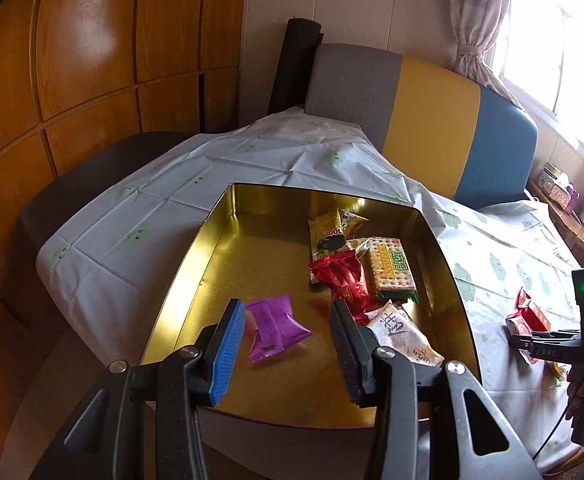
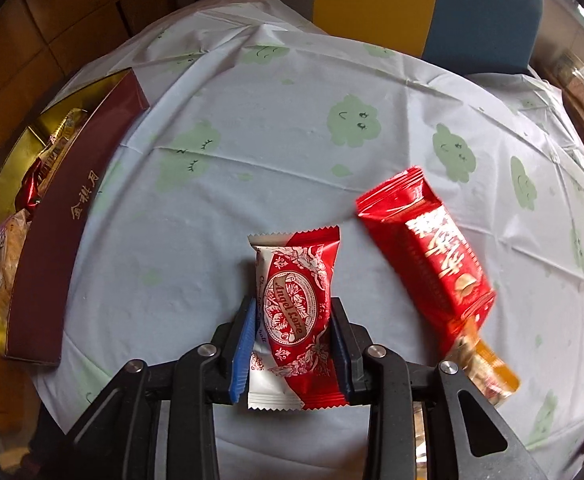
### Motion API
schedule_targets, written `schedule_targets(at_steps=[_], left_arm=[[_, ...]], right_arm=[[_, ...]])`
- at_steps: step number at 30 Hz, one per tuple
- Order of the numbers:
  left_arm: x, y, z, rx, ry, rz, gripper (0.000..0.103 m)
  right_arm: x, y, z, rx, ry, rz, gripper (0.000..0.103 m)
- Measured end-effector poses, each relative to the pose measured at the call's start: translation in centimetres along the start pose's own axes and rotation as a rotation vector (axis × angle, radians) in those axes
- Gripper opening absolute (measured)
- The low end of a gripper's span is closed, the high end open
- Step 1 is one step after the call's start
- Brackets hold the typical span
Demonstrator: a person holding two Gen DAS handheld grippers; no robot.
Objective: Organize snacks
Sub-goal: 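Carry the white-and-red packet toward the gold tray with the right gripper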
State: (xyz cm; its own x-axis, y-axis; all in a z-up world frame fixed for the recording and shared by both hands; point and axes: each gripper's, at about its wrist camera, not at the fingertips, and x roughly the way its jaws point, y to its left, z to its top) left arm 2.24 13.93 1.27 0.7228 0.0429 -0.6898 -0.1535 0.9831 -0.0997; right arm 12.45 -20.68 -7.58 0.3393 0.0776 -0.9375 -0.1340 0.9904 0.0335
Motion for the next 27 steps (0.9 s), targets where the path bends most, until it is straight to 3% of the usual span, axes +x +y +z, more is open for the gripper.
schedule_targets(at_steps=[5, 17, 21, 27], left_arm=[[-0.4, 0.3, -0.2, -0.008, -0.004, -0.01, 0.045], [-0.3, 0.1, -0.9, -0.012, 0.003, -0.022, 0.045], [0.0, 0.1, -1.0, -0.006, 0.009, -0.012, 0.045], [1.1, 0.8, -1.4, -0.016, 0.031, 0.012, 0.045]], right_arm=[[-0.2, 0.9, -0.1, 0.03, -0.002, 0.016, 0.035], [-0.9, 2.0, -1.8, 0.049, -0.105, -0.046, 0.035], [-1.2, 2.1, -1.1, 0.084, -0.088, -0.003, 0.035], [-4.6, 4.8, 0.5, 0.075, -0.167, 0.116, 0.035]])
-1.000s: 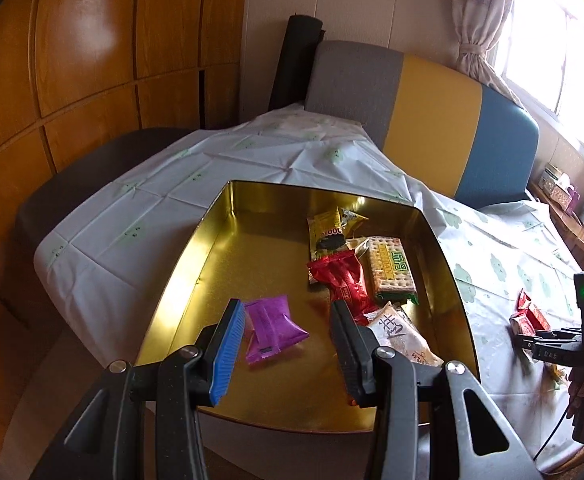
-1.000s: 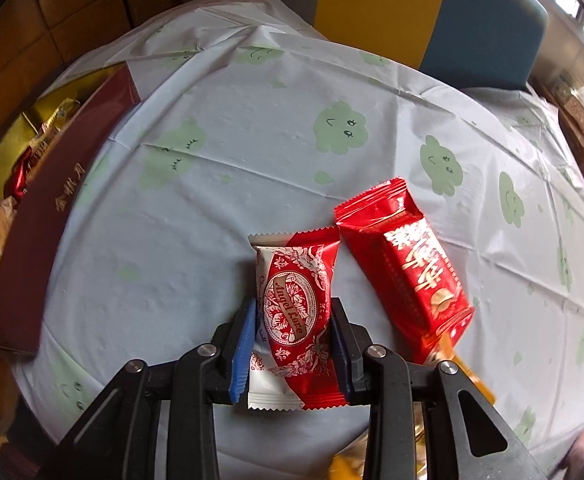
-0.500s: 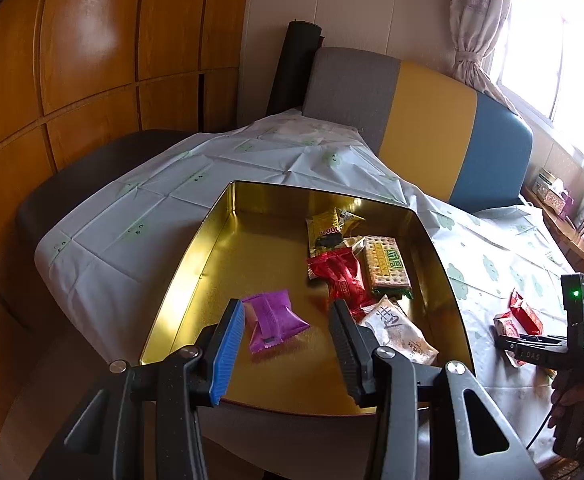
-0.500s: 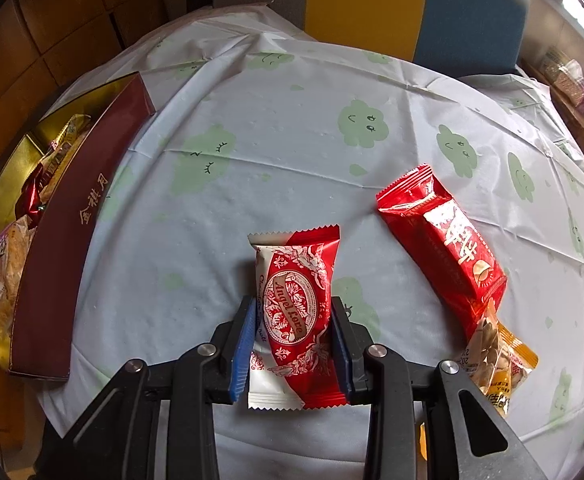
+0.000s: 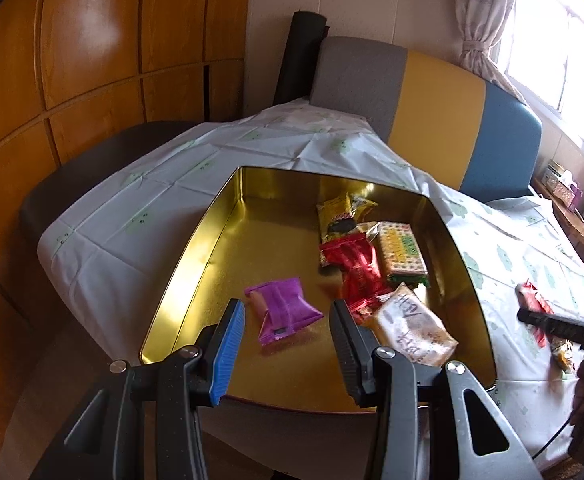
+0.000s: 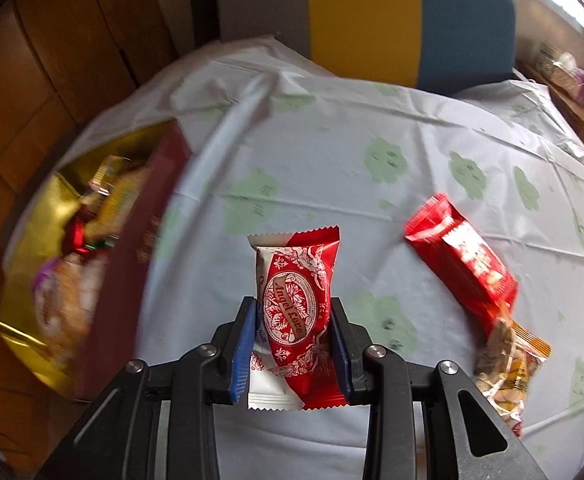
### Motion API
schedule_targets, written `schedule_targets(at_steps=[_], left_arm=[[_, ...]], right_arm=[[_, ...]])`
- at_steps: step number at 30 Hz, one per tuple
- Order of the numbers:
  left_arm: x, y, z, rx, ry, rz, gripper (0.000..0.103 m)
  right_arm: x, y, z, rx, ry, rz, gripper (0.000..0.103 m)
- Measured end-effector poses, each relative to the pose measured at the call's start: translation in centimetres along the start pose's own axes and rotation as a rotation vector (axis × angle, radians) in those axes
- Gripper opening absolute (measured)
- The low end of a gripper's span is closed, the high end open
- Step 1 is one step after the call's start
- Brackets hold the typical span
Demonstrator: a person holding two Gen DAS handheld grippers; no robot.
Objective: Organize snacks
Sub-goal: 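Carry the white-and-red packet toward the gold tray with the right gripper, then lower the white-and-red packet into the tray and open the right gripper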
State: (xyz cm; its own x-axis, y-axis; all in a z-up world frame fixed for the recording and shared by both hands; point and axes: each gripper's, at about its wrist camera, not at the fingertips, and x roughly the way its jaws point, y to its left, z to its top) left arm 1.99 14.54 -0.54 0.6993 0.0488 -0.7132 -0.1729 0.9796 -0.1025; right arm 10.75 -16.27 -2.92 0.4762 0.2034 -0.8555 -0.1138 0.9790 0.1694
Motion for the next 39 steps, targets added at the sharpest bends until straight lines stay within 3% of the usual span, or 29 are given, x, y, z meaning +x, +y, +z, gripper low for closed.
schedule_targets(at_steps=[9, 15, 22, 39], left_arm=[[0.6, 2.0, 0.0, -0.065, -0.016, 0.046, 0.045], [0.9, 3.0, 0.1, -0.086, -0.009, 0.064, 0.045], [1.3, 3.3, 0.1, -0.087, 0.0, 0.071, 0.045], [1.0, 2.3, -0.1, -0.061, 0.007, 0.059, 0.045]], right_arm=[[-1.9, 10.2, 2.8, -0.129, -0.03, 0.217, 0.035], [2.8, 15.9, 4.1, -0.212, 0.03, 0.169, 0.036], [6.6, 16.3, 3.6, -0.265, 0.088, 0.1, 0.042], [3.9, 16.0, 2.4, -0.251, -0.002, 0.125, 0.059]])
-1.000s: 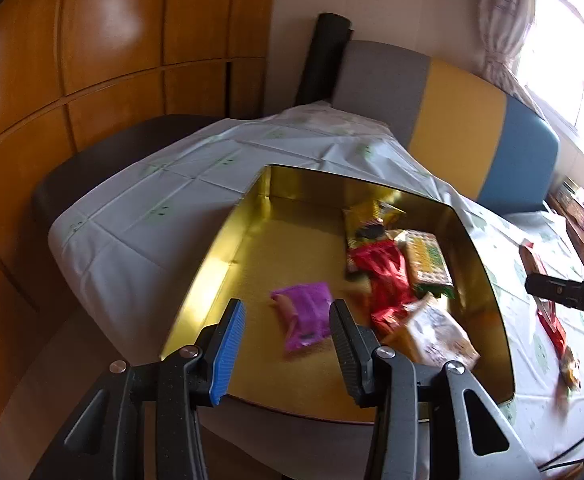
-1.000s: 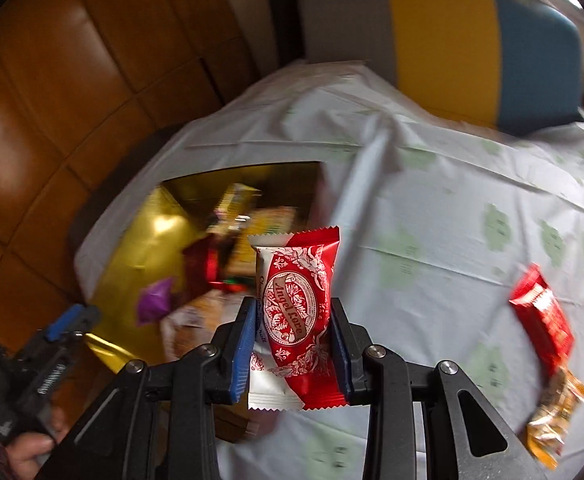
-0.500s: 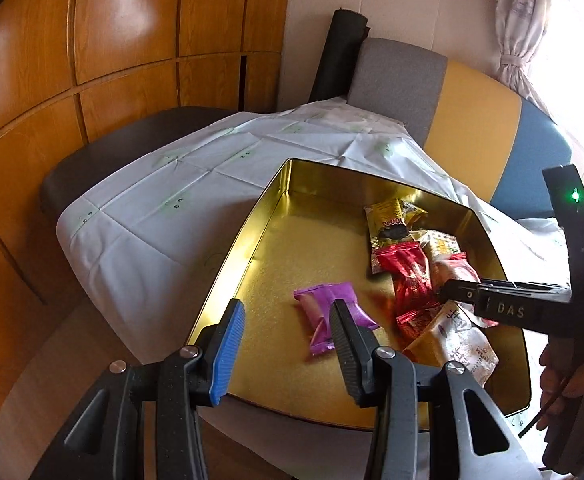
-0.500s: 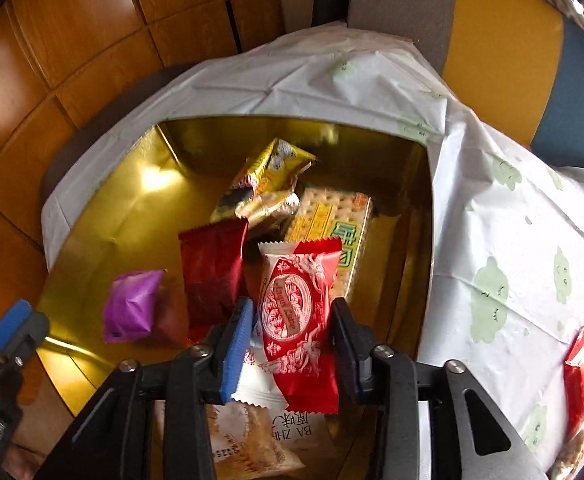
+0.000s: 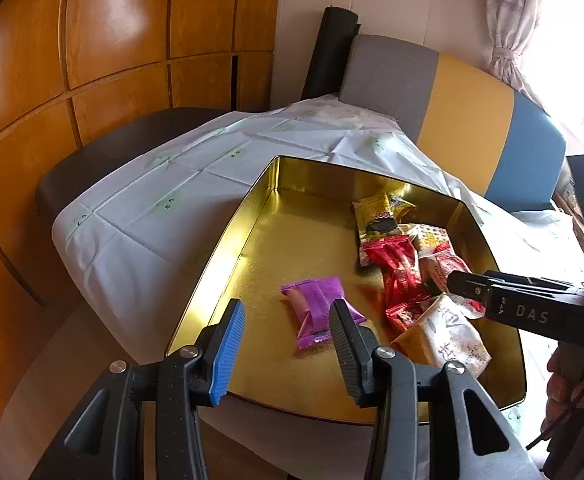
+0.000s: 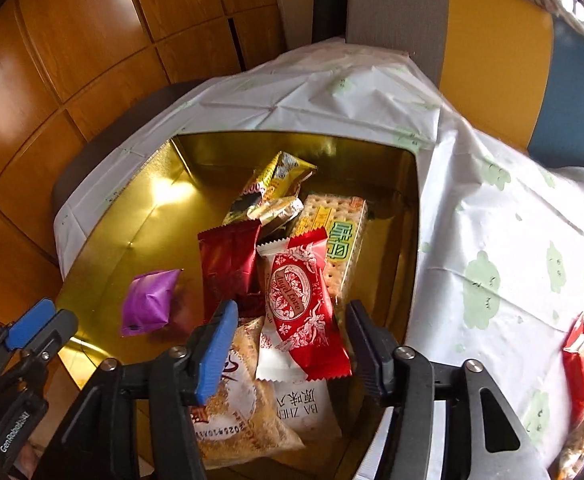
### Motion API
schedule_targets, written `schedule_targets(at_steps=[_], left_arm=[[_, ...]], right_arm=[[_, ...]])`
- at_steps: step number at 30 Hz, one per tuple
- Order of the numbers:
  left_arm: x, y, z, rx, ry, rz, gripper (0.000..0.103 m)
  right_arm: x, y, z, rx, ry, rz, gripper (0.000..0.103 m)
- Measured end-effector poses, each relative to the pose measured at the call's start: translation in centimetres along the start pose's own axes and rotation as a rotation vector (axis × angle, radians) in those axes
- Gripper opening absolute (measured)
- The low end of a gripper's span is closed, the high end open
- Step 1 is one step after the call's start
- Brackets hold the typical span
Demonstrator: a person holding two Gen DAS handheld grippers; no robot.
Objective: Organize snacks
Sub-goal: 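Lower the white-and-red packet into the tray and open the right gripper, then move both open grippers back toward the red packet and peanut bag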
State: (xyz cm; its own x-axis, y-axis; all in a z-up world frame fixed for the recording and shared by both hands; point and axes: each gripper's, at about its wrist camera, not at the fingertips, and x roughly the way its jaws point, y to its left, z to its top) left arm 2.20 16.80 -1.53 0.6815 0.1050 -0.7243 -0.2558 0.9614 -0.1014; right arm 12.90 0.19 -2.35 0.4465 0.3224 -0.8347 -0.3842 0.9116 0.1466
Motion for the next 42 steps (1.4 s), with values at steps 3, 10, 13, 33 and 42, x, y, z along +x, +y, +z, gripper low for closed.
schedule_targets(at_steps=[3, 10, 13, 33, 42], left_arm=[[-0.3, -0.3, 0.0, 0.007, -0.007, -0.003, 0.045], [-1.0, -1.1, -0.1, 0.03, -0.017, -0.008, 0.045], [-1.3, -1.4, -0.1, 0.038, -0.021, -0.013, 0.045], [-2.7, -5.9, -0.1, 0.16, -0.038, -0.059, 0.045], [-3.1, -9.9, -0.3, 0.256, -0.033, -0.098, 0.045]], right_arm=[[-1.4, -0.2, -0.2, 0.006, -0.033, 0.003, 0.06], [-4.8, -1.8, -1.0, 0.029, -0.104, 0.004, 0.067], [-6.1, -3.2, -1.6, 0.035, -0.116, -0.024, 0.069], [-14.4, -20.3, -7.0, 0.17, -0.121, -0.364, 0.078], [-15.0, -31.8, -11.0, 0.509, -0.071, -0.561, 0.079]])
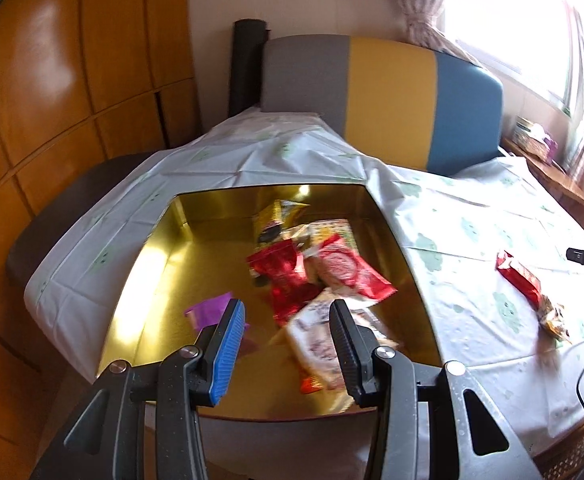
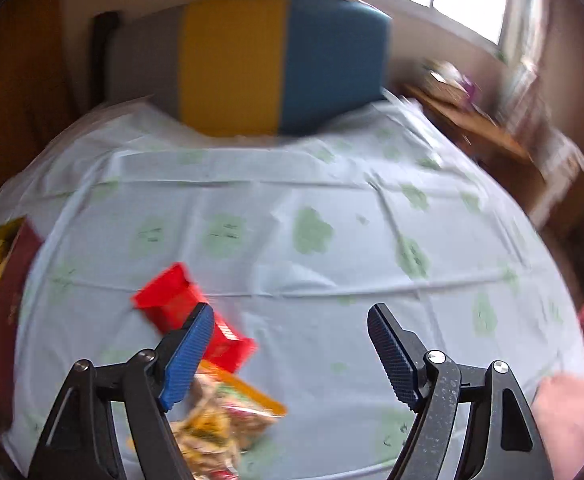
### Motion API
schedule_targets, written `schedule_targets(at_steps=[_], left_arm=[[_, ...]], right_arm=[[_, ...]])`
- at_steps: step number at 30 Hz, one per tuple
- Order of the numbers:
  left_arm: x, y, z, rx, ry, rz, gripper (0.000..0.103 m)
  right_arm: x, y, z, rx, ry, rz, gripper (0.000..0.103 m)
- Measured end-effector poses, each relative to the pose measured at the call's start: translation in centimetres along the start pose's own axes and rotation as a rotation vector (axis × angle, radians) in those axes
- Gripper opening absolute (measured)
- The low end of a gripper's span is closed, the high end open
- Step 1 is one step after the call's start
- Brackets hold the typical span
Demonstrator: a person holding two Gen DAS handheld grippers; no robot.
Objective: Organize snacks
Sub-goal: 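Move both open grippers back toward the red packet and peanut bag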
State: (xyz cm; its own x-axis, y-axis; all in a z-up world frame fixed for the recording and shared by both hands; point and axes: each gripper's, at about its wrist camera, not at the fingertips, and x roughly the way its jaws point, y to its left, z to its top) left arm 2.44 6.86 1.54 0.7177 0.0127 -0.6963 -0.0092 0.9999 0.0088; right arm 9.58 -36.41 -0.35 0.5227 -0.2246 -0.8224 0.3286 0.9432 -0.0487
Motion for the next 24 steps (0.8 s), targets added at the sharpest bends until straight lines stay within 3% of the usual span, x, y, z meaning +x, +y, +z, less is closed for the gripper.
schedule_targets(at_steps=[2, 7, 24], left_arm=[[0.0, -1.1, 0.3, 0.026, -0.001, -0.016, 0.045], [0.3, -3.9, 0.9, 0.087, -0.003, -0.051, 0.045], [1.9, -12.6, 1.0, 0.277, 0.037, -0.163, 0.045]], right_arm=[[0.1, -1.8, 0.6, 0.096, -0.013, 0.045, 0.08], [0.7, -3.5, 0.9, 0.178, 0.017, 0.058, 0.081], [0.3, -3.8, 0.8, 0.218, 0.026, 0.118, 0.083]])
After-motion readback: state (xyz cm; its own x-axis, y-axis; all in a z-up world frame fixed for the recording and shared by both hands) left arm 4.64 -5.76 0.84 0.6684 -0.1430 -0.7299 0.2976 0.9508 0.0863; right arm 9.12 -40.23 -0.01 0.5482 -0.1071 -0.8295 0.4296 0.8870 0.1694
